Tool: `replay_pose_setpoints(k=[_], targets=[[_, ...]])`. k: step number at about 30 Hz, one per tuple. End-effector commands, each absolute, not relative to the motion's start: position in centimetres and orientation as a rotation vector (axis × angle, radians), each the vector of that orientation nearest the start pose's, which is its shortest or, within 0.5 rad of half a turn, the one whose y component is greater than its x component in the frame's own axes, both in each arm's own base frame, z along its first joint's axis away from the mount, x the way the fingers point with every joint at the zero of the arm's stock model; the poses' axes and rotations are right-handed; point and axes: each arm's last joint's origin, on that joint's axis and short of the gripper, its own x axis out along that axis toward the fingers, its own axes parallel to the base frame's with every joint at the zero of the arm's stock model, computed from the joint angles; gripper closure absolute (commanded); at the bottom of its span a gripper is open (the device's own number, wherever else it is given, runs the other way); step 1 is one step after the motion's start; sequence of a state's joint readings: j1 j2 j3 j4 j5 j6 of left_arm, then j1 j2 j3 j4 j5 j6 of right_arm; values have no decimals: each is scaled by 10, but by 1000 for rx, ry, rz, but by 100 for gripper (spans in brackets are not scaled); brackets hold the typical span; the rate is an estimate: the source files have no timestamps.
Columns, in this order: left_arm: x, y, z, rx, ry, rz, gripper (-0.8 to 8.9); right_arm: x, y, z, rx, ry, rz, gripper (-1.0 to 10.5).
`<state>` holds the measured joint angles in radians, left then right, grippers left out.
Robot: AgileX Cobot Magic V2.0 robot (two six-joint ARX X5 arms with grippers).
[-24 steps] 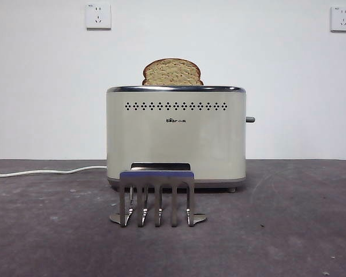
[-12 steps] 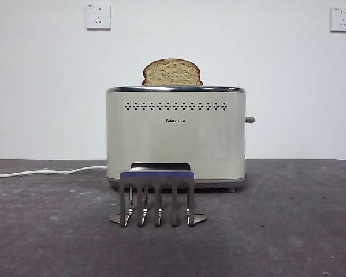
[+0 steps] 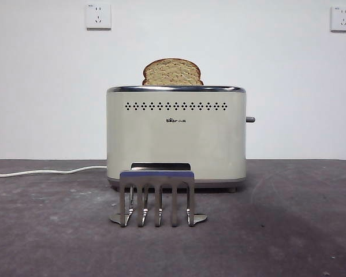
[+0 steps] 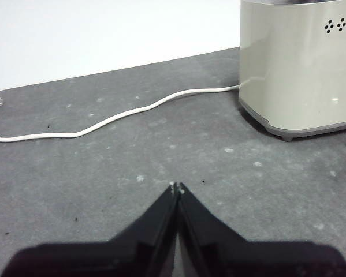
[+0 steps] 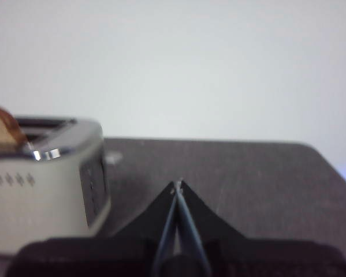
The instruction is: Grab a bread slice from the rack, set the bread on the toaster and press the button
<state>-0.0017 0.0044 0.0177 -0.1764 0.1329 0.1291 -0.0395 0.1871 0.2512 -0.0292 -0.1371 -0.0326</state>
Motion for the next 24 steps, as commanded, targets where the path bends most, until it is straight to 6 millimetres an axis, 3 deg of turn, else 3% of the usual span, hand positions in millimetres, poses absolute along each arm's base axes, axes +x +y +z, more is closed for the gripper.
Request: replay_pose_setpoints(k=[1, 5, 10, 24], targets=[[96, -4, 148, 111, 164, -141, 816, 98, -1, 207, -15, -12, 74, 946], [96, -4, 148, 111, 164, -141, 816, 98, -1, 179, 21, 19, 59, 946], [96, -4, 148, 111, 164, -141, 816, 99, -1, 161, 41, 49, 60, 946], [96, -4, 148, 111, 164, -141, 816, 96, -1, 148, 80, 175, 56, 946]])
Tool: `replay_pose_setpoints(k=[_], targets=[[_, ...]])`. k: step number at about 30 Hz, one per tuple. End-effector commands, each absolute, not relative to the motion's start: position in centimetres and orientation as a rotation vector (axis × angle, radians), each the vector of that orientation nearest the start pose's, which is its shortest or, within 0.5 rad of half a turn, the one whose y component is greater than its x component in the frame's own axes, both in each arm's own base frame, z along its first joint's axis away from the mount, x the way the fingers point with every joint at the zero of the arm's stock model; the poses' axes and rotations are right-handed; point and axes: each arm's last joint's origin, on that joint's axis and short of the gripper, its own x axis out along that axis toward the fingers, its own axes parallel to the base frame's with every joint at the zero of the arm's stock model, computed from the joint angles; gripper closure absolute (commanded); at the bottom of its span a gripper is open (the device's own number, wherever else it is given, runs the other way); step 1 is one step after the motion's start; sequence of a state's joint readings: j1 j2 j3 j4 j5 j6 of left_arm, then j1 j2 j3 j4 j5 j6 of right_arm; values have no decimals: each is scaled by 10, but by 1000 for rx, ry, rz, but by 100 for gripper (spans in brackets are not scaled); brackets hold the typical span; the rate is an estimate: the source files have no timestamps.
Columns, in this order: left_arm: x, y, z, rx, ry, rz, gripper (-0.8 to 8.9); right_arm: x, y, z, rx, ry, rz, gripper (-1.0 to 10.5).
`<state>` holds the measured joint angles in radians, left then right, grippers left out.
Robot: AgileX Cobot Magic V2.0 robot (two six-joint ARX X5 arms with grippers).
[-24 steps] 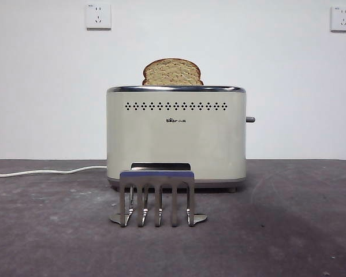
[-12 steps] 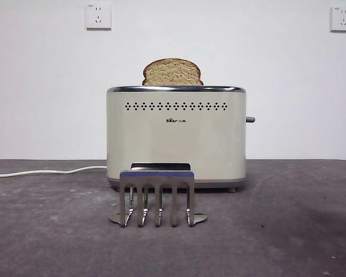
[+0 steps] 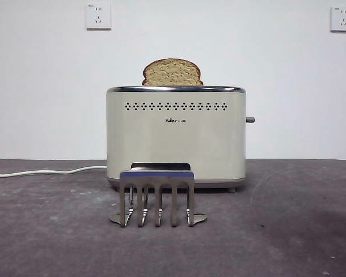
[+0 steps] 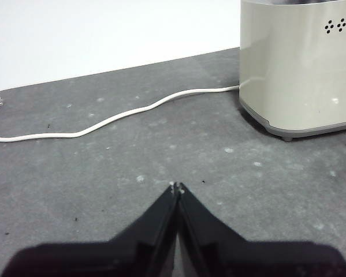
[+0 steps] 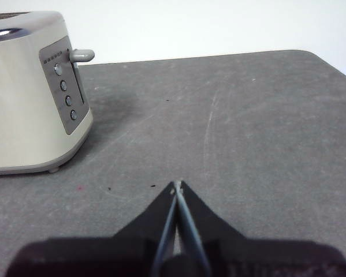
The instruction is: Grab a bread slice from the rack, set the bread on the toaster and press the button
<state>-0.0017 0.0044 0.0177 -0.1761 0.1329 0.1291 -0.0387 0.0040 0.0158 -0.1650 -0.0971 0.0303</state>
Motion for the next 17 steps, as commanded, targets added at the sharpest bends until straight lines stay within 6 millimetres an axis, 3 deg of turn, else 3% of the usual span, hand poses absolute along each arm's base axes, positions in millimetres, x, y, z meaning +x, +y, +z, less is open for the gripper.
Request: replay_pose_setpoints(k=[1, 17], targets=[[96, -4, 148, 111, 164, -141, 816, 96, -1, 148, 90, 174, 55, 946], [96, -4, 148, 111, 164, -141, 816, 96, -1, 148, 89, 173, 54, 946]])
